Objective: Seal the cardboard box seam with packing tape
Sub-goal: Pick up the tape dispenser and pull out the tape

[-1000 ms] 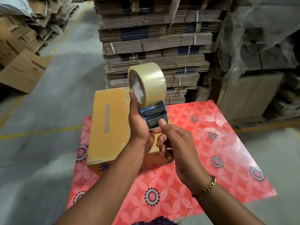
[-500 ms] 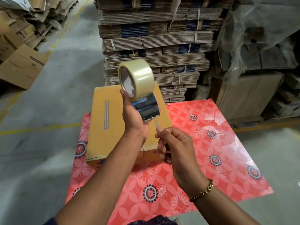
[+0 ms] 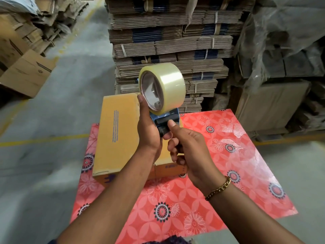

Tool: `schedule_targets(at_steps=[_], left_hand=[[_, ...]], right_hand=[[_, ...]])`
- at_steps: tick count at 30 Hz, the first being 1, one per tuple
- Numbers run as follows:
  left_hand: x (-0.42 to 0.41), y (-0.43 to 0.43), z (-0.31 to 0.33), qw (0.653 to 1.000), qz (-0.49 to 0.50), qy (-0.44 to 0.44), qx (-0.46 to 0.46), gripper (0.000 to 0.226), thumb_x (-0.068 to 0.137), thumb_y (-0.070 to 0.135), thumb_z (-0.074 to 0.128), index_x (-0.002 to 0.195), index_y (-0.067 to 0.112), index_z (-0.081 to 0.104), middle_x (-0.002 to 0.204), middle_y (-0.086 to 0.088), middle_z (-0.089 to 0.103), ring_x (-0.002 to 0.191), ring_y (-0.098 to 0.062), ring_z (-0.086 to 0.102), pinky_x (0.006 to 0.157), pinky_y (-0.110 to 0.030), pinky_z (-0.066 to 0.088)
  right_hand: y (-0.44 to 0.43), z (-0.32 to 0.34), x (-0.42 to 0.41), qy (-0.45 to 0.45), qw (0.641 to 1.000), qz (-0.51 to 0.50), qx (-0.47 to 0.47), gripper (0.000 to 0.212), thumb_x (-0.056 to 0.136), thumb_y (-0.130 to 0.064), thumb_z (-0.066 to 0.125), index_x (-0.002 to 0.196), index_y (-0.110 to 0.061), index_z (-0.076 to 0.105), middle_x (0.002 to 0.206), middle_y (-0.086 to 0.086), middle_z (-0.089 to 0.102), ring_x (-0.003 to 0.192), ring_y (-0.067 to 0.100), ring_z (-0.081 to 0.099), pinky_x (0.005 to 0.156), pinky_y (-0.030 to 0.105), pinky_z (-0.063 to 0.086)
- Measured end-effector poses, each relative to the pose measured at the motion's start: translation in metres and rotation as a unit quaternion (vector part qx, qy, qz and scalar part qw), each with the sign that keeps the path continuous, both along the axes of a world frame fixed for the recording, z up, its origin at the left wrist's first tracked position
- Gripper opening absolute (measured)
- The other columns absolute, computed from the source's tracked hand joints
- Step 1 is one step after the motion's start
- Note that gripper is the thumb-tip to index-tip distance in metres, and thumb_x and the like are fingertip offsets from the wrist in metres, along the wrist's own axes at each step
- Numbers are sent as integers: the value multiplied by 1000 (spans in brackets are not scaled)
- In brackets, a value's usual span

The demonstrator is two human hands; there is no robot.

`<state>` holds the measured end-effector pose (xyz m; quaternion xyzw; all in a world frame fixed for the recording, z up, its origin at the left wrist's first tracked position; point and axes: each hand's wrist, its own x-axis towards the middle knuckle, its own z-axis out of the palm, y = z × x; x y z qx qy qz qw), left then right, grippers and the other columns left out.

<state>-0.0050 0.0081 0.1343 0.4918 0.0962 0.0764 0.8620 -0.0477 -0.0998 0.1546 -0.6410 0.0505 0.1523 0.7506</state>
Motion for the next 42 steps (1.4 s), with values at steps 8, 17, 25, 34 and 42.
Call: schedule_targets(at_steps=[8,17,25,34,42], left_hand=[[2,-3,-5,998,10,48,-33,91,92,78,37,132,0,62,98,-22,67,65,-30,62,50,-30,45],[21,-2,-14,989,-2,74,-131,105,81,83,50,141,-3,54,94,-22,63,66,-31,64,57,-34,55],[23,1,-36,979,-60,108,-163,65,96,63,48,100,3,73,80,-14,70,67,-27,65,58,-32,53],[37,5,-121,951,-42,307,27,33,95,40,62,105,11,77,97,-14,79,76,-29,72,77,-43,59],[58,17,-158,914,-62,310,253,15,87,17,69,97,27,68,105,-9,77,95,-33,72,82,-52,62]], right_hand=[[1,-9,-8,-26,997,-22,65,29,99,-27,61,76,-11,69,54,-2,57,38,8,41,36,16,26],[-2,-18,-23,-19,995,-48,80,31,99,-22,61,71,-9,66,52,1,54,38,9,40,35,16,26],[-6,-50,-36,20,998,-41,38,31,98,-30,62,78,-10,70,57,2,61,39,11,44,39,19,25],[-14,-120,-41,109,991,-76,-16,32,97,-36,65,77,-10,65,63,5,62,44,11,44,46,25,27],[-20,-160,-33,175,979,-97,-44,28,100,-28,60,89,-5,71,66,5,65,46,10,46,45,23,30]])
